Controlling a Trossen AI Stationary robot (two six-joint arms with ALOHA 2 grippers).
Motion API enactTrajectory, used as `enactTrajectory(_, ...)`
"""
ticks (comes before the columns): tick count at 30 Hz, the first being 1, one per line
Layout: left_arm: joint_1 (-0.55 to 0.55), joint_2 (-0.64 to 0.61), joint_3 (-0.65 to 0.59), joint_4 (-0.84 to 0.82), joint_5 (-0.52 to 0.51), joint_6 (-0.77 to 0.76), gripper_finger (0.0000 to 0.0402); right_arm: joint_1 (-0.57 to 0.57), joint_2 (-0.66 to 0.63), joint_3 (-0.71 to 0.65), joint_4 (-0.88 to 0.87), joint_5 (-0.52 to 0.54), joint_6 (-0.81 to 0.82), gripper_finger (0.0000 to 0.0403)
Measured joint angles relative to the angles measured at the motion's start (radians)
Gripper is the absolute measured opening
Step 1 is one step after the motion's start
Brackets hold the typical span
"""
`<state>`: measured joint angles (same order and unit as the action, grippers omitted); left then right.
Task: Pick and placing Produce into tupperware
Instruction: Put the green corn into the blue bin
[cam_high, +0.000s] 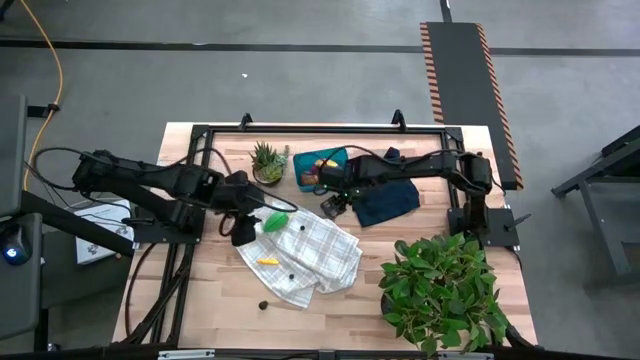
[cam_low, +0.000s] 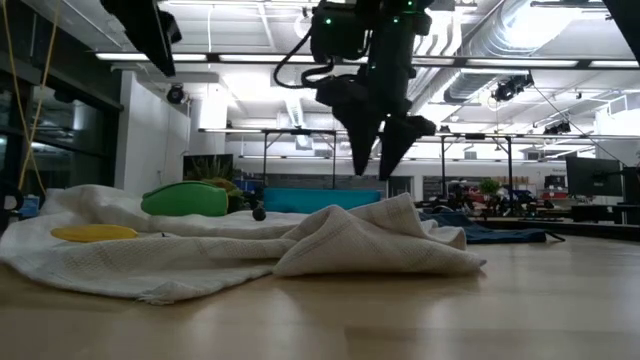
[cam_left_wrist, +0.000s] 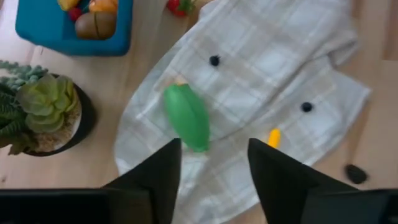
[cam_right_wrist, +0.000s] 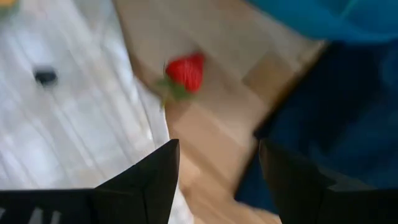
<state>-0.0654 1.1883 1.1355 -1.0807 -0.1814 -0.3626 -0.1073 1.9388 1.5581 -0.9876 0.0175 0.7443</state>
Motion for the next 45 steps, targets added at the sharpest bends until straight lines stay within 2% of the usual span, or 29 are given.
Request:
enactTrajectory(3,0.000,0.053,0.000,-0.001,-0.030,-0.009,0.0213,0.027,0.000,0.000,-0.047,0.019,-0.012,0.0213)
enactTrajectory(7,0.000,0.138,0.000,-0.007,-0.044,-0.049,0.0249,0.070,0.000,0.000,-0.098,0.107,-0.013,0.0213)
enactTrajectory(12,0.024,0.230,-0.001,-0.014,-0.031,-0.100,0.0275,0.099,0.000,0.000,-0.125,0.166,-0.026,0.0213)
enactTrajectory(21,0.119,0.265,-0.083,0.131,0.087,-0.161,0.0266,0.098,-0.003,-0.002,-0.250,0.231,-0.032,0.0213)
enactTrajectory(28,0.120,0.263,-0.144,0.217,0.054,-0.183,0.0258,0.097,-0.003,-0.003,-0.281,0.246,-0.068,0.0213)
enactTrajectory(36,0.120,0.263,-0.192,0.281,0.005,-0.217,0.0268,0.095,-0.007,-0.003,-0.303,0.249,-0.098,0.0213)
enactTrajectory(45,0.120,0.263,-0.259,0.366,0.005,-0.219,0.0281,0.095,-0.059,-0.003,-0.315,0.264,-0.098,0.0213)
